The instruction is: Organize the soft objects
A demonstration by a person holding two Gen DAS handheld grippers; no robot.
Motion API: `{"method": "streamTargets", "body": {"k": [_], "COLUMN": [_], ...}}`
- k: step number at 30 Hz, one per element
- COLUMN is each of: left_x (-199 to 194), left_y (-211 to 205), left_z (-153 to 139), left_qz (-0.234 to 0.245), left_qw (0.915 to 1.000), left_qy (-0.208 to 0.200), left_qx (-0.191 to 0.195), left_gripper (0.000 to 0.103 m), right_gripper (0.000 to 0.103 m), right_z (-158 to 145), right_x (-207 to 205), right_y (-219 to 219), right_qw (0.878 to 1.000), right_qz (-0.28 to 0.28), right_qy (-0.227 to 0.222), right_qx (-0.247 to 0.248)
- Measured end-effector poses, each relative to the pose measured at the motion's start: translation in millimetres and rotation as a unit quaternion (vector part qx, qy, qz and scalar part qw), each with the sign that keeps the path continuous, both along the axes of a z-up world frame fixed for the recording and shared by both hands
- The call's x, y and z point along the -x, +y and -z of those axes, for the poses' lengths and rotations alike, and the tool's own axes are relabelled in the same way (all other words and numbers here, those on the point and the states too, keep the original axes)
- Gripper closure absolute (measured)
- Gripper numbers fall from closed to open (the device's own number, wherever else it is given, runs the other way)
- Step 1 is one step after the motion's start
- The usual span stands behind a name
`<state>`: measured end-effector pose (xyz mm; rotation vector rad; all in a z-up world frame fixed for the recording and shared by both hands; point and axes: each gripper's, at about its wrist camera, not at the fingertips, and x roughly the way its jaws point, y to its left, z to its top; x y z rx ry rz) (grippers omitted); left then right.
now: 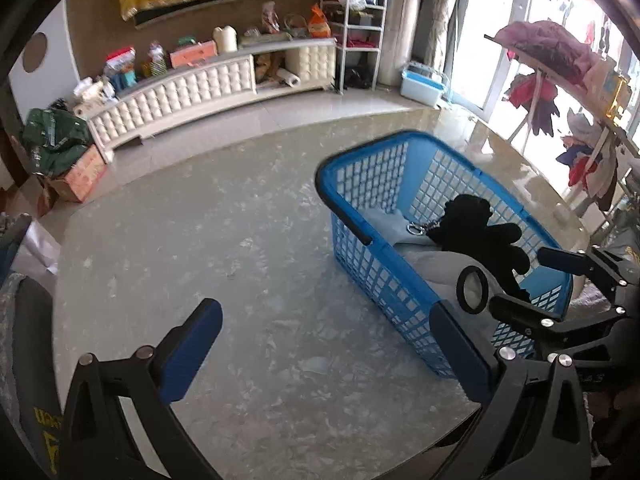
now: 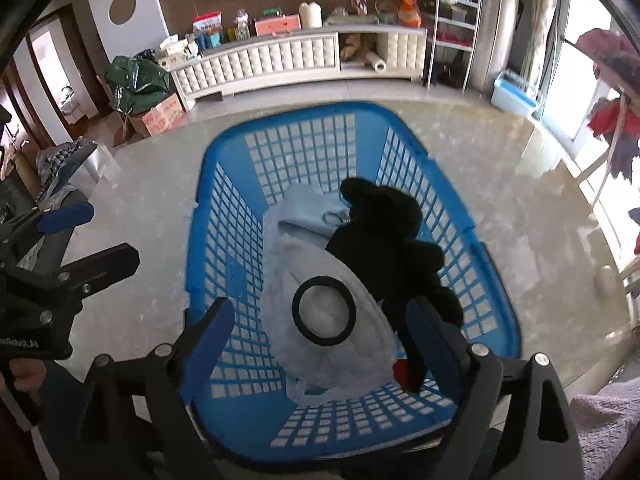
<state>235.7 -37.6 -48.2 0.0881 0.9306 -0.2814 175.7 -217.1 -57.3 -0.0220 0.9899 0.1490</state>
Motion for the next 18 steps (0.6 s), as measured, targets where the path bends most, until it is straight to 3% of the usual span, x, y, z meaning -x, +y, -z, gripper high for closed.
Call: {"method": "streamTargets", "body": {"k": [4,10,18], "left_x": [20.7,61.3,101.7], "left_y": [2.5,12.6,13.5], "left_z": [-20.7,-69.2,-118.7], "left_qz": [-0.008,-0.012,-0.018], "left_qw": [0.999,0.9923,0.9807], "left_qy": [-0.042,-0.123,-0.195], "left_qx": [-0.008,0.013,0.005], "left_gripper": [0.0,0.0,0.0], "right_gripper": [0.005,0.0,0.0], "right_z": [-20.1,-67.3,-117.4], "right_x": [17.8,49.8,85.4], "right_y": [-2.8,1.4,17.8], "right_qw": [0.999,0.993,0.978], "right_qz": [0.006,-0.002,-0.007], "right_qy": [-0.032,-0.118,-0.209], "right_qx": [-0.013,-0.013,-0.011]}}
